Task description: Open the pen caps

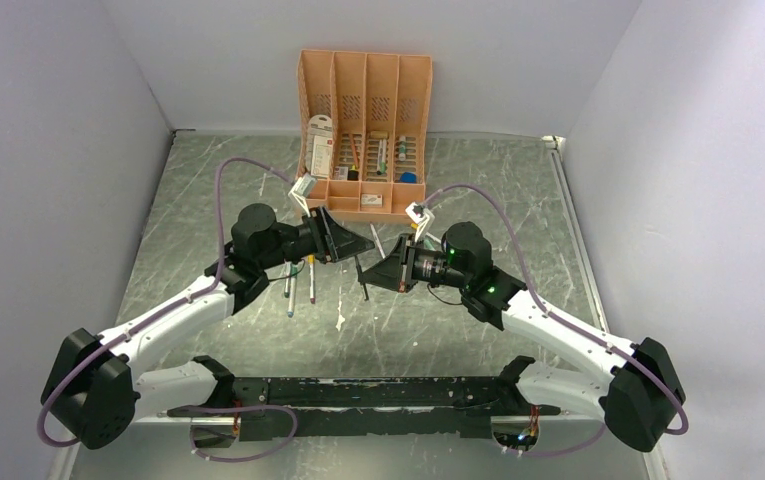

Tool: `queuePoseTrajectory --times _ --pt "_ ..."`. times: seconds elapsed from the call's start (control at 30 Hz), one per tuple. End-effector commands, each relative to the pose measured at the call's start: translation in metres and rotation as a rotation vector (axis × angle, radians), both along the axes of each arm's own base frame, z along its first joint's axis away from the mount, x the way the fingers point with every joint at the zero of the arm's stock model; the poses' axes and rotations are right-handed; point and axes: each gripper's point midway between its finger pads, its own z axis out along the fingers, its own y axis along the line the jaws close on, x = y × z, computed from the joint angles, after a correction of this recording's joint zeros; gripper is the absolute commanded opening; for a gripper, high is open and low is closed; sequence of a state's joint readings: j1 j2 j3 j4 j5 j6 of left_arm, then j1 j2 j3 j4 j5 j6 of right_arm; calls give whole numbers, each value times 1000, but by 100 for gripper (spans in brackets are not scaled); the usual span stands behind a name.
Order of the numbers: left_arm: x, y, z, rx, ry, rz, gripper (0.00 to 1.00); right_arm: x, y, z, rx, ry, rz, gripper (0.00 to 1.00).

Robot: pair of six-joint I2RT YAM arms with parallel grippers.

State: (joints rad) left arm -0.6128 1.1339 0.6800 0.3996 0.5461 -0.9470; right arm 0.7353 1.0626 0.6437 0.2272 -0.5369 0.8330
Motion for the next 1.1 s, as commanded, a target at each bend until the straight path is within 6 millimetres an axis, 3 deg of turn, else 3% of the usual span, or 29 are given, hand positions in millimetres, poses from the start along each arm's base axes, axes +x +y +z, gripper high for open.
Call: queuePoseTrajectory --times 0.0,0.23,0.3,0.43,0.53,0.67,1.07 --pt "6 -3 10 4 -37 17 54 2 0 3 3 -21 -11 0" --pt "10 -4 4 23 -31 27 30 2 -1 0 -9 -15 -13 0" --pt "11 -4 2 26 -23 31 8 1 -1 -1 -11 -15 -11 0" --pt "10 -6 -1 23 -8 19 7 2 -1 -1 -15 -16 -14 0" --pt "7 -9 -1 15 -3 2 7 3 0 -2 -22 -16 -13 23" --pt "6 -11 -1 12 -3 -9 7 5 1 -6 -31 -12 -14 43" --pt "-5 -26 -5 4 13 -90 7 15 8 -12 -49 -17 -15 45"
